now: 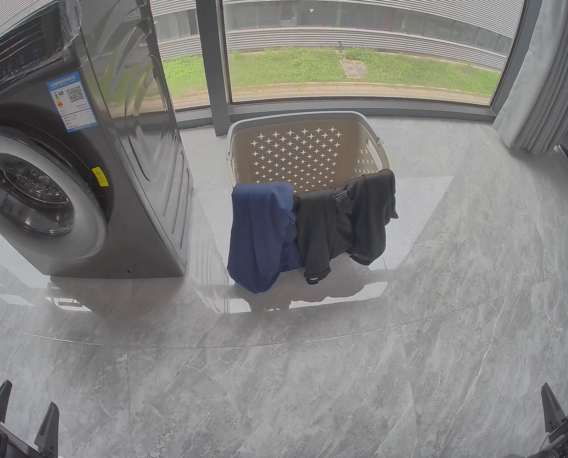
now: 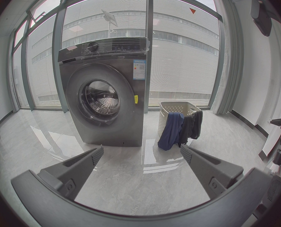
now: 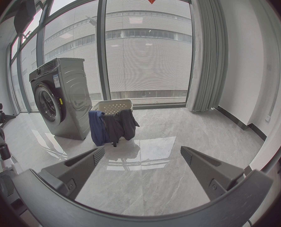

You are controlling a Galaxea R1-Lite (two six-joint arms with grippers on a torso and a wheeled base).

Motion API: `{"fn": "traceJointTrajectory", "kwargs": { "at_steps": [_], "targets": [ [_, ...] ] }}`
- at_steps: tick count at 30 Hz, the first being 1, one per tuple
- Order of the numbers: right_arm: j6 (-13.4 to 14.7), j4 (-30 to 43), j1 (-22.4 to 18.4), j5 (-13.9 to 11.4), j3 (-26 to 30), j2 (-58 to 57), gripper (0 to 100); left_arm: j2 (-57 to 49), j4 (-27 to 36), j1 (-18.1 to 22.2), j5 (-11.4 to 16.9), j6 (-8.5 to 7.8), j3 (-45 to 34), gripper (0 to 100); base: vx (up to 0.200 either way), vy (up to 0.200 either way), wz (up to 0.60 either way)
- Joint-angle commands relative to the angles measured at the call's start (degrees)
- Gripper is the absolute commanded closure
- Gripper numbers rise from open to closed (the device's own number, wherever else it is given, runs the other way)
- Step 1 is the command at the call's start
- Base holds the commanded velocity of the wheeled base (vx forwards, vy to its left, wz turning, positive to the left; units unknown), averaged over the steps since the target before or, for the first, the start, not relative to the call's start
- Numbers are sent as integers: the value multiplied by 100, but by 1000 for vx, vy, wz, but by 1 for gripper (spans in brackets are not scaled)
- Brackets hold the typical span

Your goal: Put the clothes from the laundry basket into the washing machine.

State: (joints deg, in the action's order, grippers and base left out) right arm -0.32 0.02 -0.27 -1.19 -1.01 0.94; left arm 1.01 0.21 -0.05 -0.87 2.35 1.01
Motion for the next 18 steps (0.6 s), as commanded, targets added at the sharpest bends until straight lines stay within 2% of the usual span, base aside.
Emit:
{"fn": "traceJointTrajectory", "kwargs": {
  "at_steps": [1,11,18],
  "targets": [
    [-3,-2,0,-4,101,-68,0,-66,-3,5,-1,2,-84,0,0,0,0],
    [-3,-2,0,-4,101,-68,0,-66,-3,5,-1,2,-84,0,0,0,0],
    [-3,-2,0,-4,92,-68,0,-66,-3,5,-1,2,-84,0,200,0,0]
  ]
}}
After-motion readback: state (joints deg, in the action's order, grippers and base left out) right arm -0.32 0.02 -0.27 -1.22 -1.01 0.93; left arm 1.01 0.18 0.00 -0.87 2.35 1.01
